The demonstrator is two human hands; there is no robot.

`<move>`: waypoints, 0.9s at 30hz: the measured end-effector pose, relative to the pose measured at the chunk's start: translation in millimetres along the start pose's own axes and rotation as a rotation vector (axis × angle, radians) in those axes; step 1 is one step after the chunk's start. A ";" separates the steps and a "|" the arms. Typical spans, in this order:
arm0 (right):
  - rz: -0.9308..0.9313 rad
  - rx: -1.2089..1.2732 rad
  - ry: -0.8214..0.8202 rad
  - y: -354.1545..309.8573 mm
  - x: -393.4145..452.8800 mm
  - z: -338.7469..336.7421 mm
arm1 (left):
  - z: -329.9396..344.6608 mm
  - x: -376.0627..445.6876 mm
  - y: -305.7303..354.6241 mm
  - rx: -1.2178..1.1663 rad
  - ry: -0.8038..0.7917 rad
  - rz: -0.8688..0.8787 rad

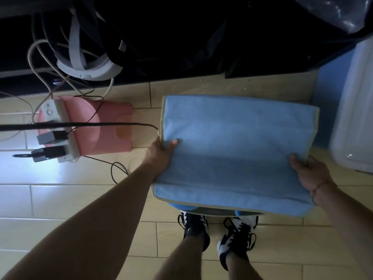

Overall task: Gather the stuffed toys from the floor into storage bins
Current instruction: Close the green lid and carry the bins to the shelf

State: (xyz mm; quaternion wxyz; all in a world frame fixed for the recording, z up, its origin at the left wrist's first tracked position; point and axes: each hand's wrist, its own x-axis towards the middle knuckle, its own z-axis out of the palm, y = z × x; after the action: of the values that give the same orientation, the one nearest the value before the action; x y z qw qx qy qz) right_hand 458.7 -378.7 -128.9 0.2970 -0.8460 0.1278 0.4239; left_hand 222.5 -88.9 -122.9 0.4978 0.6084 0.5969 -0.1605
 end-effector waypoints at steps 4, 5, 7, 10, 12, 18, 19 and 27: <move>0.018 0.029 -0.005 -0.2 -17.8 -3.5 | -2.1 -7.6 -6.1 0.011 -0.005 -0.022; 0.018 0.025 0.002 -0.3 -23.8 -8.1 | -0.9 -12.8 -6.7 -0.013 -0.011 -0.032; 0.005 0.021 0.026 -2.3 -38.7 -22.7 | 3.4 -28.8 -5.9 -0.067 -0.026 -0.047; -0.030 -0.037 0.088 -5.5 -66.6 -65.4 | 11.5 -64.4 3.9 -0.150 -0.042 -0.050; -0.054 -0.054 0.106 -8.0 -89.5 -106.7 | 13.0 -93.0 21.3 -0.205 -0.062 -0.032; -0.174 -0.243 0.092 -101.1 -219.6 -204.1 | -31.2 -212.5 89.4 -0.364 -0.081 0.013; -0.187 -0.282 0.102 -114.4 -239.2 -217.1 | -45.0 -238.0 97.6 -0.402 -0.070 0.034; -0.524 -0.453 0.122 -254.2 -435.3 -232.2 | -193.9 -432.7 104.5 -0.623 0.143 0.169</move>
State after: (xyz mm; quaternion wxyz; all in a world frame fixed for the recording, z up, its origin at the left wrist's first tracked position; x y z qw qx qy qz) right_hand 462.0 -335.1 424.4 0.1925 -0.9182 -0.1733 0.2998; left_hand 135.7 -157.6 349.9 0.6282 0.4840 0.5983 0.1149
